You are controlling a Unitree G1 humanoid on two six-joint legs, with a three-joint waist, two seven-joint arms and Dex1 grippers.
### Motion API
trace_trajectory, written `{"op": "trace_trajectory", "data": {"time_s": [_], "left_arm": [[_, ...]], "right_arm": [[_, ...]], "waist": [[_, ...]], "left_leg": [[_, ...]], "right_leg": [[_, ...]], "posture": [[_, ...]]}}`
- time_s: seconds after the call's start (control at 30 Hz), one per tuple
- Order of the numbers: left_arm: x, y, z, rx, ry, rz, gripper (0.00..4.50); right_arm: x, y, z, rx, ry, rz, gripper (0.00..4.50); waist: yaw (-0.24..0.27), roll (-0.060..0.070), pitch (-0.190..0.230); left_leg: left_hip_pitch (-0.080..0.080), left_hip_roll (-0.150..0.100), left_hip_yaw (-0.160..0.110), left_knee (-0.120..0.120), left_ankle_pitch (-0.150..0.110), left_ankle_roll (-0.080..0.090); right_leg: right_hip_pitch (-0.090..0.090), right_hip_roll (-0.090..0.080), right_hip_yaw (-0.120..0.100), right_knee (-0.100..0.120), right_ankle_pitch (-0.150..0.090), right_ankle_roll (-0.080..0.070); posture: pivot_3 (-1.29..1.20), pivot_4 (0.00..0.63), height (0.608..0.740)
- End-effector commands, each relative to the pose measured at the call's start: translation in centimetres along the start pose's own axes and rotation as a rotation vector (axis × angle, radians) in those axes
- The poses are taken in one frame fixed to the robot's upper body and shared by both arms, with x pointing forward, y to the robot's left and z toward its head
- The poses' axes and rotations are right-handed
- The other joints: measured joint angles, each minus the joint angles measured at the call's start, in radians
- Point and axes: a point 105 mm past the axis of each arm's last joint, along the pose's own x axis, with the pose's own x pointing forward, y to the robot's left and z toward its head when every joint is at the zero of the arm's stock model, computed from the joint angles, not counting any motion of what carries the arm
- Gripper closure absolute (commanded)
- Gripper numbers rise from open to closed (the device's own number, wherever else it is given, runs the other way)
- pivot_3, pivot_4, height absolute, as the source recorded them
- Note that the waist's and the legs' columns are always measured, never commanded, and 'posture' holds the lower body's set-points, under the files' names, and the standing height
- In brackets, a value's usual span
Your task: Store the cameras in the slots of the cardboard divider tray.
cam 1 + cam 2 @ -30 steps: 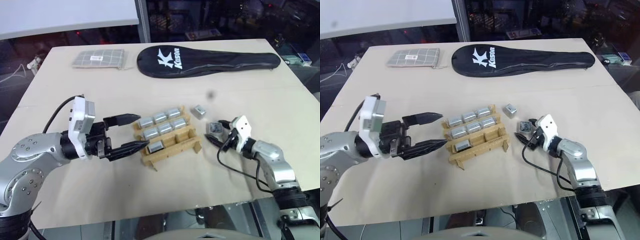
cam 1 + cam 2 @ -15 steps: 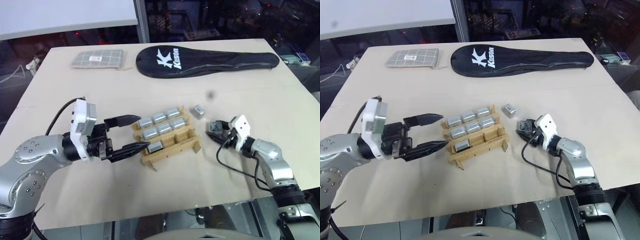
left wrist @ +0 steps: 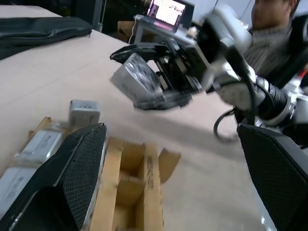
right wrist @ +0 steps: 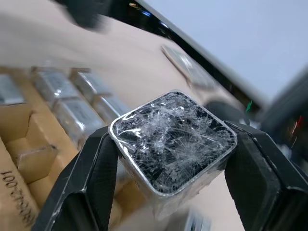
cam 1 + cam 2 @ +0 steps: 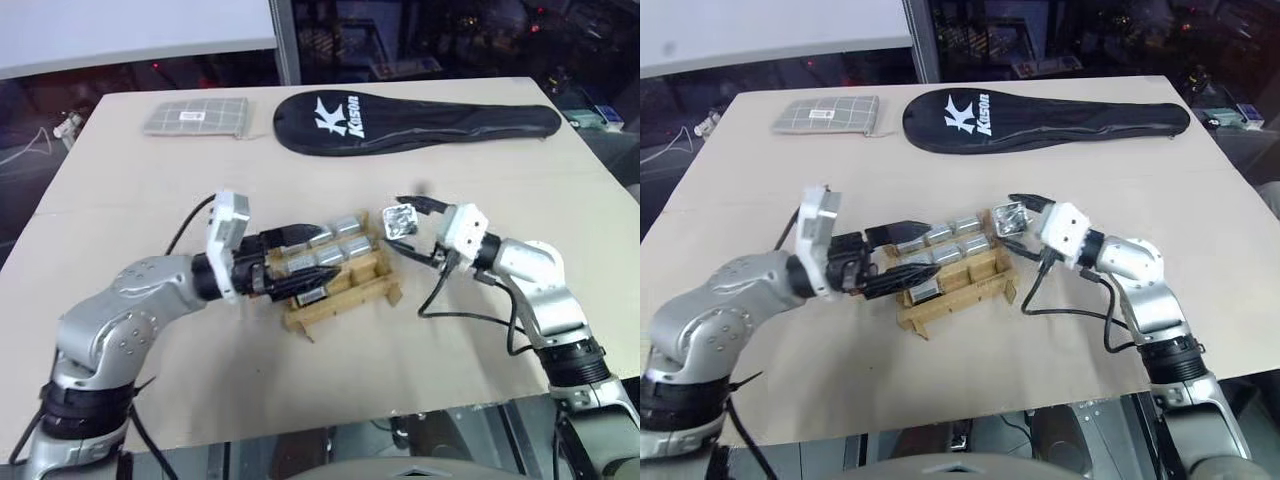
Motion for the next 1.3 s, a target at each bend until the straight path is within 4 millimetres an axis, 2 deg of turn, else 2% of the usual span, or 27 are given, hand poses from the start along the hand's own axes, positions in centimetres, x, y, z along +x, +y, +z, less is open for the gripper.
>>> {"op": "trace_trajectory", "data": {"time_s": [0.03,0.17,0.33,0.67,0.83,0.93,1.13,1.17,1.3], "left_arm": [[0.9,-0.5,0.6,-0.035,-0.023,-0.064,0.0],[1.2,-0.6,0.3,-0.059,-0.005,-0.094,0.0],[1.1,-0.5,0.1,-0.068,0.014,-0.097,0.0],[1.3,-0.4,-0.3,-0.064,0.024,-0.098,0.0],[1.5,-0.2,0.2,-0.06,-0.01,-0.092,0.0],[1.5,-0.1,0.3,-0.058,-0.02,-0.086,0.84],[1.6,-0.3,0.4,-0.063,-0.03,-0.086,3.53],[1.6,-0.3,0.4,-0.061,-0.03,-0.086,3.75],[1.7,-0.3,0.5,-0.052,-0.03,-0.084,3.75]], "right_arm": [[0.9,0.2,1.9,-0.248,-0.061,0.064,1.88],[1.4,0.9,2.2,-0.39,-0.09,0.12,1.88],[1.9,0.9,3.1,-0.464,-0.14,0.116,1.88],[2.9,0.8,4.7,-0.486,-0.209,0.081,1.88],[3.0,1.0,5.0,-0.484,-0.221,0.088,1.88],[3.2,1.2,5.1,-0.481,-0.224,0.094,1.88],[3.3,1.3,5.2,-0.472,-0.227,0.092,1.88],[3.3,1.3,5.2,-0.471,-0.227,0.092,1.88],[3.3,1.3,5.0,-0.444,-0.219,0.085,1.88]], "waist": [[0.0,0.0,0.0],[0.0,0.0,0.0],[-0.001,0.0,0.0],[0.0,0.0,0.0],[0.0,0.0,0.0],[0.0,0.0,0.0],[0.0,0.0,0.0],[0.0,0.0,0.0],[0.0,0.0,0.0]], "left_leg": [[0.0,0.0,0.0,0.0,0.0,0.0],[0.0,0.0,0.0,0.0,0.0,0.0],[0.0,0.0,0.0,0.0,0.0,-0.001],[0.0,0.0,-0.001,0.0,0.001,-0.001],[0.0,0.0,-0.001,0.0,0.001,-0.001],[0.0,0.0,-0.001,0.0,0.001,-0.001],[0.0,0.0,-0.002,0.0,0.001,-0.001],[0.0,0.0,-0.002,0.0,0.001,-0.001],[0.0,0.0,-0.002,0.0,0.001,-0.001]], "right_leg": [[0.0,0.0,0.0,0.0,0.0,0.0],[0.0,0.0,0.0,0.0,0.0,0.0],[0.0,0.0,0.0,0.0,-0.002,-0.004],[0.0,0.0,0.0,0.0,-0.002,-0.004],[0.0,0.0,0.0,0.0,-0.002,-0.004],[0.0,0.0,0.0,0.0,-0.002,-0.004],[0.0,0.0,0.0,0.0,-0.002,-0.004],[0.0,0.0,0.0,0.0,-0.002,-0.004],[0.0,-0.001,0.001,0.0,-0.002,-0.004]], "posture": [[0.0,0.15,0.74],[0.0,0.15,0.74],[0.0,0.15,0.74],[0.0,0.15,0.74],[0.0,0.15,0.74],[0.0,0.15,0.74],[0.0,0.15,0.74],[0.0,0.15,0.74],[0.0,0.15,0.74]]}}
